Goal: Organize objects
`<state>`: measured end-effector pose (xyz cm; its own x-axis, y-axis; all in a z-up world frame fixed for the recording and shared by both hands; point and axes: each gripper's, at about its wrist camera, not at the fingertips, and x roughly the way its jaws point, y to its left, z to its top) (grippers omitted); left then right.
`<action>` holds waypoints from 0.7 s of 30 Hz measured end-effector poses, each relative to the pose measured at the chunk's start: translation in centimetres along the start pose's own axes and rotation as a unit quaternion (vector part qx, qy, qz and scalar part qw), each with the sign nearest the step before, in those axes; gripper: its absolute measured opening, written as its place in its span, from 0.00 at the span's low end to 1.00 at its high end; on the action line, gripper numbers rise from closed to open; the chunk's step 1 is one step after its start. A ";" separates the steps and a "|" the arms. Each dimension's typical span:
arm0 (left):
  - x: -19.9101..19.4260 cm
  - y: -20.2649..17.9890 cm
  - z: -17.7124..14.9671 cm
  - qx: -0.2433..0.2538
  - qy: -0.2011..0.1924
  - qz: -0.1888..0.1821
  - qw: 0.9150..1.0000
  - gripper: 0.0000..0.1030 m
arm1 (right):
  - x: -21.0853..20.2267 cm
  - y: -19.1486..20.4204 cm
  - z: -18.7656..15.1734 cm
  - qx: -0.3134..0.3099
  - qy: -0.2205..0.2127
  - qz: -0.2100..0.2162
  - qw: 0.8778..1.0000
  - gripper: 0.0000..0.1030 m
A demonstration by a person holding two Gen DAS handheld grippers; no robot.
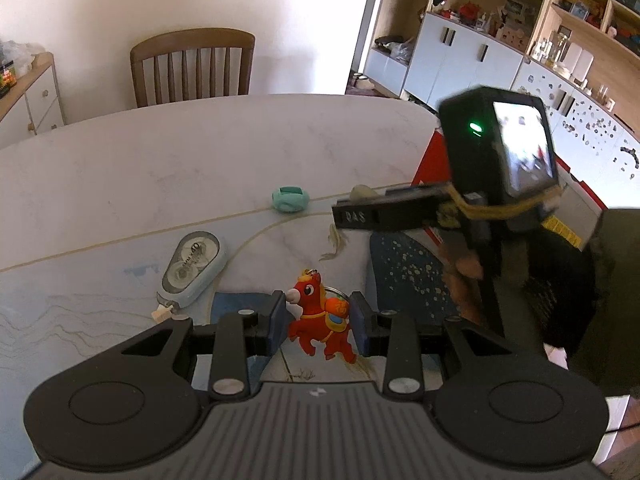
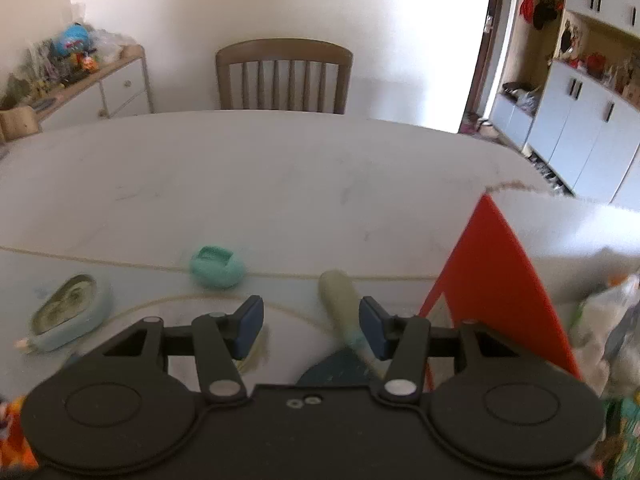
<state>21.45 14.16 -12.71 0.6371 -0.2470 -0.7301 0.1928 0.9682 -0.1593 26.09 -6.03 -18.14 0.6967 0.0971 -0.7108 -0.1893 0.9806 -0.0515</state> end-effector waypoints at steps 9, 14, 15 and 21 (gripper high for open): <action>0.3 0.6 0.0 -0.006 0.000 0.000 1.000 0.33 | 3.2 -0.7 1.0 0.021 0.042 -0.004 0.999 0.45; 0.2 0.5 0.1 -0.007 -0.001 0.002 1.000 0.33 | 2.6 -0.2 0.8 0.008 0.050 0.001 0.999 0.14; 0.1 0.5 0.2 -0.007 -0.001 0.002 1.000 0.33 | 2.7 -0.1 1.0 0.008 0.052 0.006 0.999 0.14; -0.7 -0.3 0.5 0.002 -0.007 0.004 1.000 0.33 | 0.2 -0.4 1.0 0.019 0.054 0.032 0.998 0.14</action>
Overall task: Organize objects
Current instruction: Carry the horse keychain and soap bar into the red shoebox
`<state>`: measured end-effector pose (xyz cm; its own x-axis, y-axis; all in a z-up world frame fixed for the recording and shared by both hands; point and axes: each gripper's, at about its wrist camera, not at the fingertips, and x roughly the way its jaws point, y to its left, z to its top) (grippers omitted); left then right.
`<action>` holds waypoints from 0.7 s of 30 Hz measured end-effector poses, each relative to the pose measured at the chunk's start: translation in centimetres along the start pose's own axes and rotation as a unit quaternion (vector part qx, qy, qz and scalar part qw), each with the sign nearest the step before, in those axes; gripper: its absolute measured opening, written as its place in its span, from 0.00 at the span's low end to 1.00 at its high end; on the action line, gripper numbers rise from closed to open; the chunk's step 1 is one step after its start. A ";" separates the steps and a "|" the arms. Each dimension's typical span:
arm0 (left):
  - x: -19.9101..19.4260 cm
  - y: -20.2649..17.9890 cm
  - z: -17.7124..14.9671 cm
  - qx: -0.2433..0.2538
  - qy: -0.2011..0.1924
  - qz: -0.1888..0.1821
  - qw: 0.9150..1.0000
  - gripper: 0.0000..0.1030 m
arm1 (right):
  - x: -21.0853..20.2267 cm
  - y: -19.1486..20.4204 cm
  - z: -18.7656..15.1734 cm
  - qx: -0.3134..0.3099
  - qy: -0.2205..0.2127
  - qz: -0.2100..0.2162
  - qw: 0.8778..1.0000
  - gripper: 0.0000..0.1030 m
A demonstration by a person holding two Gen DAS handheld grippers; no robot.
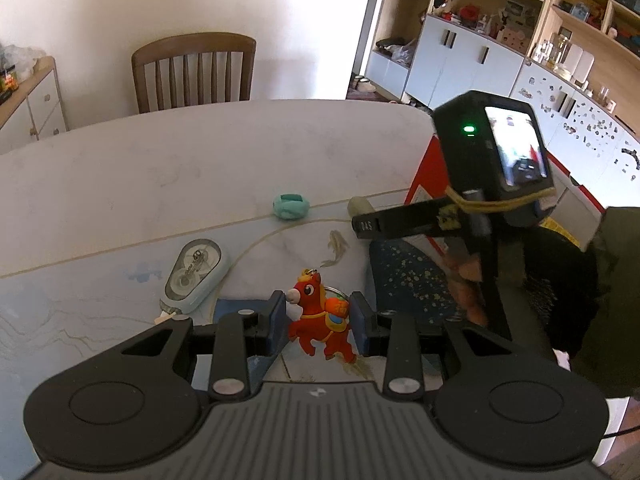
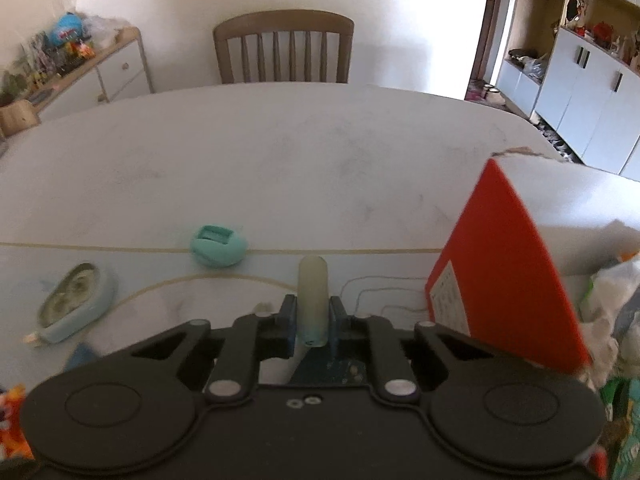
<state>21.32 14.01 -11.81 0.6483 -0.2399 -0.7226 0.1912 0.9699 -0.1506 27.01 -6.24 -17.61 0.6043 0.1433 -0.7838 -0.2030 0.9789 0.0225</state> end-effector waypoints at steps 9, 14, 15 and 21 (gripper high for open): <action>-2.0 -2.5 1.0 0.018 -0.021 -0.002 1.000 0.33 | -6.6 -1.2 -0.5 0.002 0.008 0.047 0.999 0.14; -3.2 -4.2 1.6 0.025 -0.033 -0.005 0.999 0.33 | -10.4 -2.6 -0.9 0.000 0.001 0.060 0.998 0.14; -3.4 -4.6 1.8 0.026 -0.035 -0.006 0.999 0.33 | -11.1 -2.9 -0.9 -0.001 -0.001 0.061 0.998 0.14; -3.9 -7.7 3.0 0.040 -0.047 -0.015 0.998 0.33 | -14.3 -5.4 -1.2 0.000 -0.017 0.067 0.998 0.14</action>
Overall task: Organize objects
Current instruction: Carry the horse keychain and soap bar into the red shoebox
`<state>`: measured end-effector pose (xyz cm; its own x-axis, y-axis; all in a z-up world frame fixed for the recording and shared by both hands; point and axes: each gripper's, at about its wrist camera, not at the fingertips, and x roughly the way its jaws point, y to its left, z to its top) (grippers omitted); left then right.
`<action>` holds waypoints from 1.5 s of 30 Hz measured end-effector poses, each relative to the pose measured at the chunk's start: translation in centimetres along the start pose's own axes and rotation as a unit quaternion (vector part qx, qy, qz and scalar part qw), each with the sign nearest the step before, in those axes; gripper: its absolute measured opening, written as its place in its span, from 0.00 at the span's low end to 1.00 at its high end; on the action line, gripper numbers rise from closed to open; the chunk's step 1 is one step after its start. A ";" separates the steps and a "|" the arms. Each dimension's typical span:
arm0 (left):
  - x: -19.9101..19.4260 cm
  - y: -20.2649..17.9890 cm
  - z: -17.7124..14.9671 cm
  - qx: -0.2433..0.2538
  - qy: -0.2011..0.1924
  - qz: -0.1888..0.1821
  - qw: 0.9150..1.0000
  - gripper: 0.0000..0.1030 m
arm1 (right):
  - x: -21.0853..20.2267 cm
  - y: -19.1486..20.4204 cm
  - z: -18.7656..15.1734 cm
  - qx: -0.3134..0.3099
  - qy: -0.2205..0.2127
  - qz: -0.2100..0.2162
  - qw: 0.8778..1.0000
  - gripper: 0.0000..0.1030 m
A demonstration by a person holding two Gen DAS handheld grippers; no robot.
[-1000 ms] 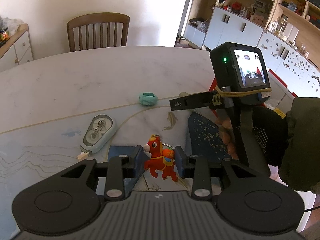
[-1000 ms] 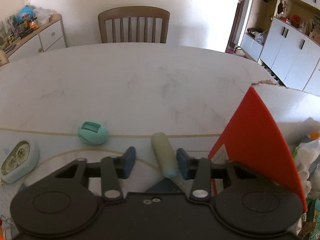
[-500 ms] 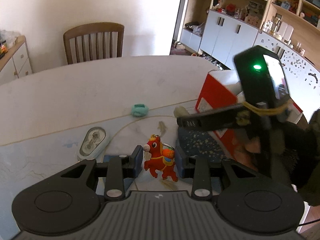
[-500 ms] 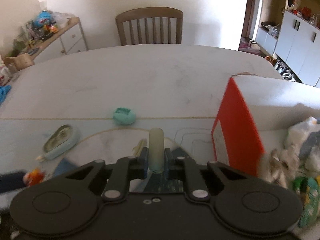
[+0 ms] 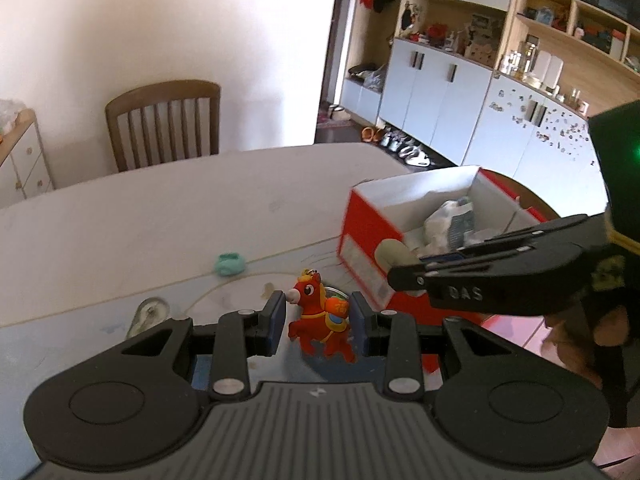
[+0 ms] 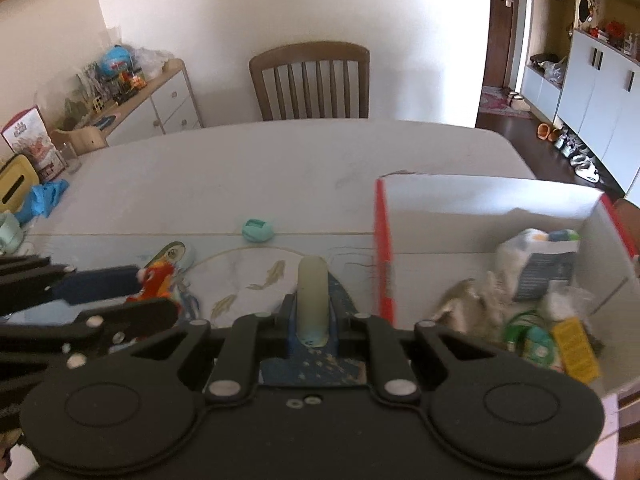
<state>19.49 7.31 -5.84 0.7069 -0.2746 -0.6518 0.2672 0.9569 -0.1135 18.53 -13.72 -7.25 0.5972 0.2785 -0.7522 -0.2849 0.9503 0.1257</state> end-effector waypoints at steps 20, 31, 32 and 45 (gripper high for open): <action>5.8 -11.5 5.3 0.049 -0.002 -0.037 0.998 0.33 | -4.3 -13.7 -1.8 0.044 -0.023 -0.037 0.998 0.14; 11.7 -15.0 6.6 0.077 0.038 -0.021 0.996 0.33 | -3.4 -18.9 -2.1 0.047 -0.024 -0.048 0.997 0.14; 12.3 -15.3 6.7 0.078 0.042 -0.019 0.996 0.33 | -3.1 -19.2 -2.1 0.048 -0.022 -0.045 0.998 0.14; 17.9 -16.9 5.9 0.082 0.114 -0.009 0.990 0.32 | 1.4 -21.2 -2.1 0.028 0.026 -0.044 0.998 0.14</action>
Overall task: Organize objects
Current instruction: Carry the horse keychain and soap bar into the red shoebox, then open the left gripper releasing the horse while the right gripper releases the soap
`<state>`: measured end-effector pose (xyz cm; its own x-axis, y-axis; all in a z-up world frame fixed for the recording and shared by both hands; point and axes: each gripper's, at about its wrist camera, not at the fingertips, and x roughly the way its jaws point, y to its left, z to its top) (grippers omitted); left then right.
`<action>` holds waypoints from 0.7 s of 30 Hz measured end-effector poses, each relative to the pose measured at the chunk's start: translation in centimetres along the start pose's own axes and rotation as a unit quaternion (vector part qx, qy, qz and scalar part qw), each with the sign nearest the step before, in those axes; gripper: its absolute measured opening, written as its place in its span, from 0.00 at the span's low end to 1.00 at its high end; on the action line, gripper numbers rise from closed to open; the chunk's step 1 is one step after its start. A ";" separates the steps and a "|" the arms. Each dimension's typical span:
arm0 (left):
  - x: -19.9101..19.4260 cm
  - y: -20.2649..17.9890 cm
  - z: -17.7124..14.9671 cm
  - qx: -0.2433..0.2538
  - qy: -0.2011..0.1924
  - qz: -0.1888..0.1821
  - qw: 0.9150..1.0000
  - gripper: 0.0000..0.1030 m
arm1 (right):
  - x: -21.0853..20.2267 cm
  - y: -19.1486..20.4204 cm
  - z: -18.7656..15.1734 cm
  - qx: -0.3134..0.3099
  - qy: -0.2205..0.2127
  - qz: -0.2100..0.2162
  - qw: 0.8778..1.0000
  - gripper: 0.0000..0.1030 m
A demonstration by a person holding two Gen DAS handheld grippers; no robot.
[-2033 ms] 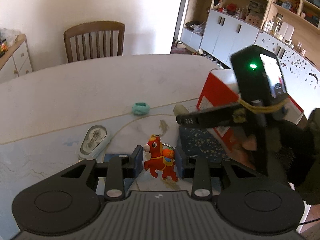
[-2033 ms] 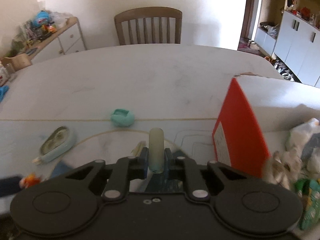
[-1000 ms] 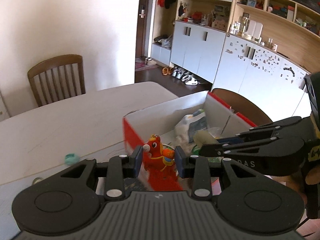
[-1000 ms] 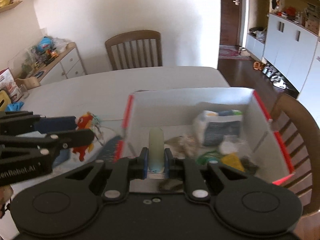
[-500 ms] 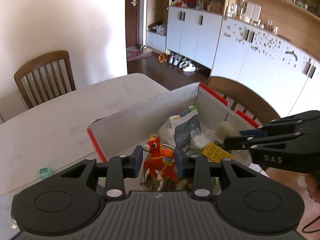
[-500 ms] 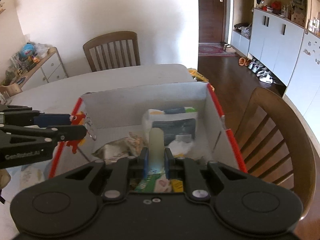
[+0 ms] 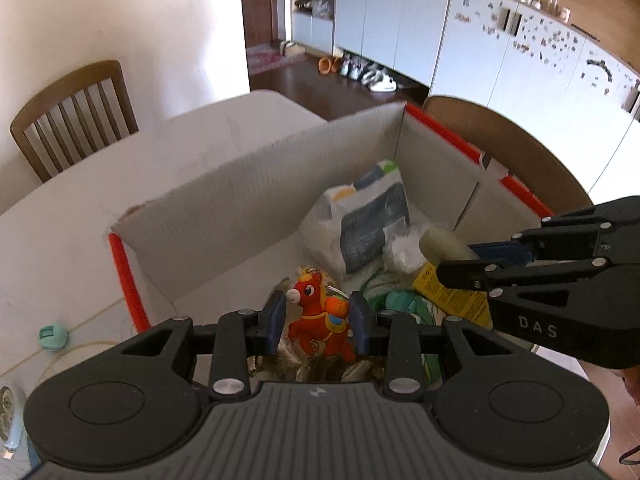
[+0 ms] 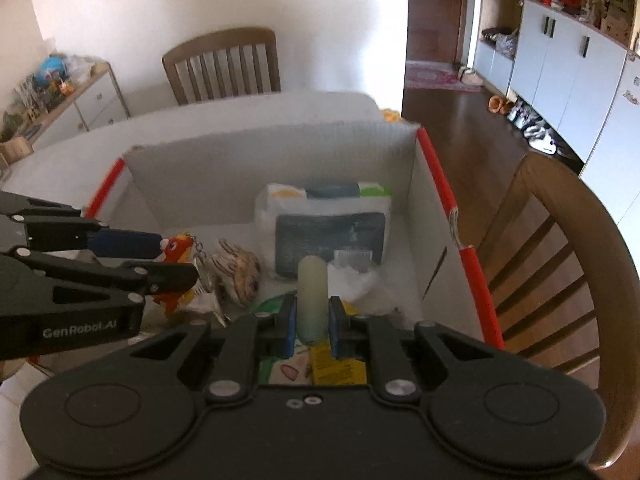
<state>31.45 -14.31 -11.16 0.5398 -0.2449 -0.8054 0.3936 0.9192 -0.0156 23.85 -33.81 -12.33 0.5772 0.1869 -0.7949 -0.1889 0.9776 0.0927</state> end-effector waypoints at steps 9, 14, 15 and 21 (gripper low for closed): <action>1.4 -0.9 -0.4 0.008 0.023 -0.001 1.000 0.32 | 1.5 -1.1 -0.8 0.003 0.022 -0.008 1.000 0.14; 1.7 -0.9 -0.8 0.001 0.029 0.003 1.000 0.32 | 1.3 -1.3 -0.7 -0.001 0.024 -0.001 1.000 0.19; 1.6 -0.9 -0.9 0.000 0.028 0.003 1.000 0.32 | 1.2 -1.3 -0.7 0.000 0.024 0.000 1.000 0.20; 0.7 -1.1 -1.3 -0.008 0.016 0.000 1.000 0.33 | 0.0 -1.4 -0.9 -0.004 0.017 0.010 1.000 0.24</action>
<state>30.45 -15.07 -12.45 0.5154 -0.2360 -0.8238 0.3812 0.9241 -0.0262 23.35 -35.26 -13.01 0.5450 0.2034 -0.8134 -0.2075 0.9727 0.1042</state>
